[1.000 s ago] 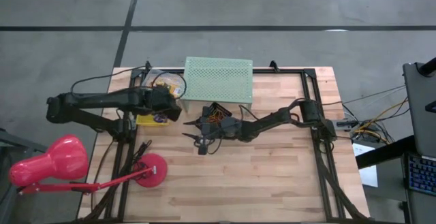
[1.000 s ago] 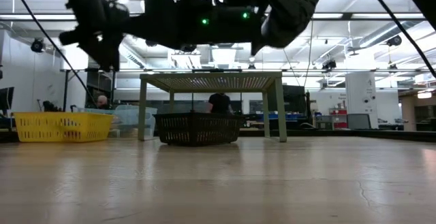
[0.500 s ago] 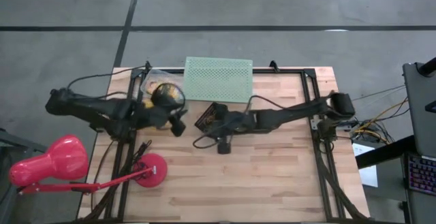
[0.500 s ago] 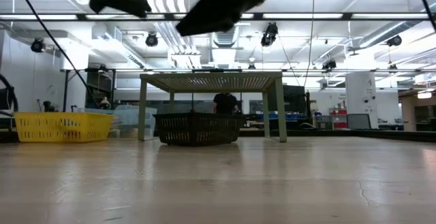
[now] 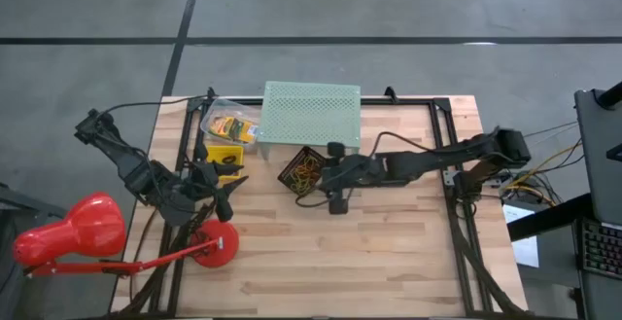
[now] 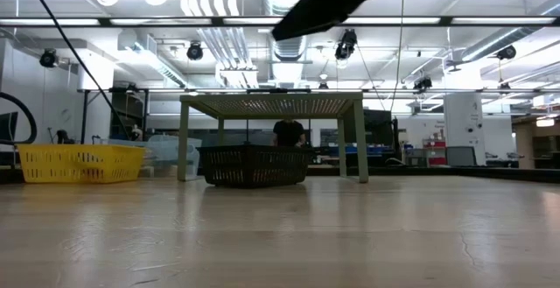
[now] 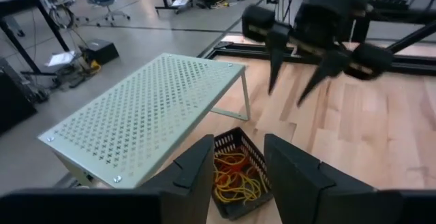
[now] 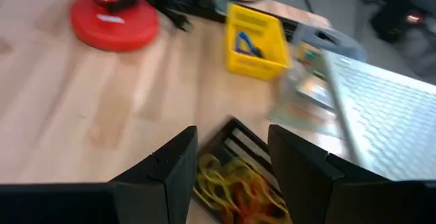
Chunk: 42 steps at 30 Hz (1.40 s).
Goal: Pick & Place Office Desk Supplies
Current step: Put the black bin on the shelf
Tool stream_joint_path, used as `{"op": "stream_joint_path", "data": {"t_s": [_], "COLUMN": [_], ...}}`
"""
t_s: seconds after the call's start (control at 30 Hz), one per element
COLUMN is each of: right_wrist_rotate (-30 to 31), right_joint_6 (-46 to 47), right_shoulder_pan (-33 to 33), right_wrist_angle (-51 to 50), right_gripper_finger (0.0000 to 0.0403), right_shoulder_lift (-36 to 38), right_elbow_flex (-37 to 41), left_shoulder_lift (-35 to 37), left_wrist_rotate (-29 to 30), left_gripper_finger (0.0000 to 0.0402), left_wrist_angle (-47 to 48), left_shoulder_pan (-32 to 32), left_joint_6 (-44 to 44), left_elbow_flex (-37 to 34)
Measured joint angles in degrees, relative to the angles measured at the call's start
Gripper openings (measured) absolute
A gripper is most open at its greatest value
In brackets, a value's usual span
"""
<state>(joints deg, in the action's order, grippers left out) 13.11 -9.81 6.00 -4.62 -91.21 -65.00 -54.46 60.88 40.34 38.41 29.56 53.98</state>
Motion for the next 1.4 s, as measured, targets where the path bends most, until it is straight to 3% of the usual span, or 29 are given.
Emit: {"op": "stream_joint_path", "data": {"t_s": [0.1, 0.37, 0.53, 0.67, 0.83, 1.0, 1.4], "right_wrist_rotate": [4.96, 4.60, 4.63, 4.45, 5.00, 5.00, 4.98], "right_joint_6": [2.64, 1.91, 0.03, 2.81, 0.70, -4.96, -4.10], "right_shoulder_pan": [0.00, 0.42, 0.33, 0.39, 0.11, 0.11, 0.11], "right_wrist_angle": [-2.43, 4.42, 15.44, 19.23, 20.70, 20.35, 19.89], "right_gripper_finger": [0.0178, 0.0178, 0.0178, 0.0178, 0.0178, 0.0178, 0.0178], "right_shoulder_lift": [3.93, 20.50, 29.88, 34.55, 36.64, 36.45, 35.84], "right_elbow_flex": [2.49, 15.12, 23.17, 26.90, 27.83, 27.68, 27.70], "left_shoulder_lift": [-0.13, 0.77, 0.61, 0.30, 0.31, 0.31, 0.35], "left_wrist_rotate": [0.01, 3.14, 3.48, 0.98, -5.80, -5.88, -5.90], "left_gripper_finger": [0.0133, 0.0133, 0.0133, 0.0133, 0.0133, 0.0133, 0.0133], "left_wrist_angle": [-0.06, -0.05, -1.40, -8.96, -13.86, -13.34, -13.54], "left_shoulder_pan": [0.02, 0.18, 0.11, -0.11, -0.13, -0.15, -0.13], "left_joint_6": [-0.70, -0.96, -13.05, -26.78, -32.53, -29.99, -26.30], "left_elbow_flex": [0.00, -0.02, -0.07, -0.07, -0.07, -0.07, -0.07]}}
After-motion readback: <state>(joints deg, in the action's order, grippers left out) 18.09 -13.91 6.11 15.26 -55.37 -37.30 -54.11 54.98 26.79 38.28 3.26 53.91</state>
